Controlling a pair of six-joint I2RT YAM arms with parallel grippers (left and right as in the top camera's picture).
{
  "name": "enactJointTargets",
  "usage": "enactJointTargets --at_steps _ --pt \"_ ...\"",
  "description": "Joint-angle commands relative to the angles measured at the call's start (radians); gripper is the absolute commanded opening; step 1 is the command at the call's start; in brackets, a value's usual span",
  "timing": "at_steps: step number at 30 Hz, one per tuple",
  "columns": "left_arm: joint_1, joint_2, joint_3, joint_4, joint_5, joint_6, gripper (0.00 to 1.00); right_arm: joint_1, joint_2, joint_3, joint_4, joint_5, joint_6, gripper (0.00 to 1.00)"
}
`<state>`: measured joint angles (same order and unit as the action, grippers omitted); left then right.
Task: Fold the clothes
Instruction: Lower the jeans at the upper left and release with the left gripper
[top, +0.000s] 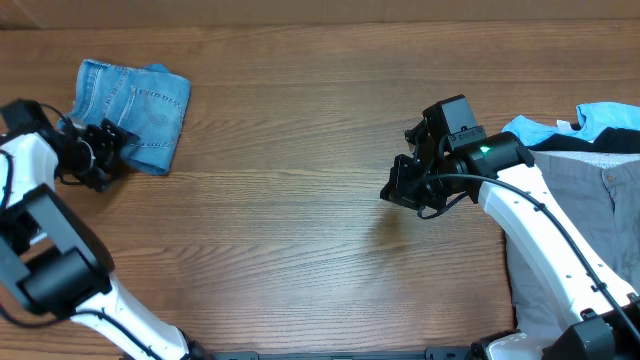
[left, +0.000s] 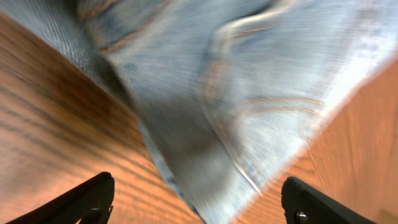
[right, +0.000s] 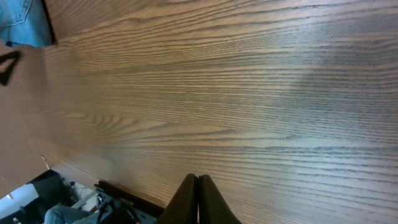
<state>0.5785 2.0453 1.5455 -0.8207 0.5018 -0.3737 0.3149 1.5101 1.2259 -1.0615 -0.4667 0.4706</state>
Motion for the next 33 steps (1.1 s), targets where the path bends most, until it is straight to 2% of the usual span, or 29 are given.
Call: enactJointTargets --at_steps 1,2,3,5,6,13,23,33 --pt "-0.006 -0.162 0.015 0.001 -0.054 0.135 0.75 -0.002 -0.002 0.013 0.016 0.003 -0.008 0.06" --pt "-0.018 -0.18 0.015 0.01 -0.079 0.14 0.62 -0.002 -0.002 0.013 0.021 0.003 -0.008 0.07" --pt "-0.033 -0.19 0.015 0.021 -0.111 0.151 0.42 -0.002 -0.002 0.013 0.027 0.003 -0.007 0.08" --pt "-0.066 -0.187 0.015 0.045 -0.167 0.169 0.1 -0.002 -0.002 0.013 0.038 0.003 -0.007 0.08" --pt "-0.088 -0.174 0.014 0.058 -0.207 0.177 0.04 -0.002 -0.002 0.013 0.043 0.003 -0.007 0.08" --pt "-0.198 -0.011 0.013 0.136 -0.357 0.243 0.04 -0.002 -0.002 0.013 0.05 0.003 -0.006 0.08" --pt "-0.24 0.207 0.013 0.253 -0.344 0.23 0.04 -0.002 -0.002 0.013 0.064 0.003 -0.006 0.08" --pt "-0.24 0.242 0.027 0.317 -0.164 0.209 0.05 -0.002 -0.002 0.013 0.064 0.003 -0.006 0.08"
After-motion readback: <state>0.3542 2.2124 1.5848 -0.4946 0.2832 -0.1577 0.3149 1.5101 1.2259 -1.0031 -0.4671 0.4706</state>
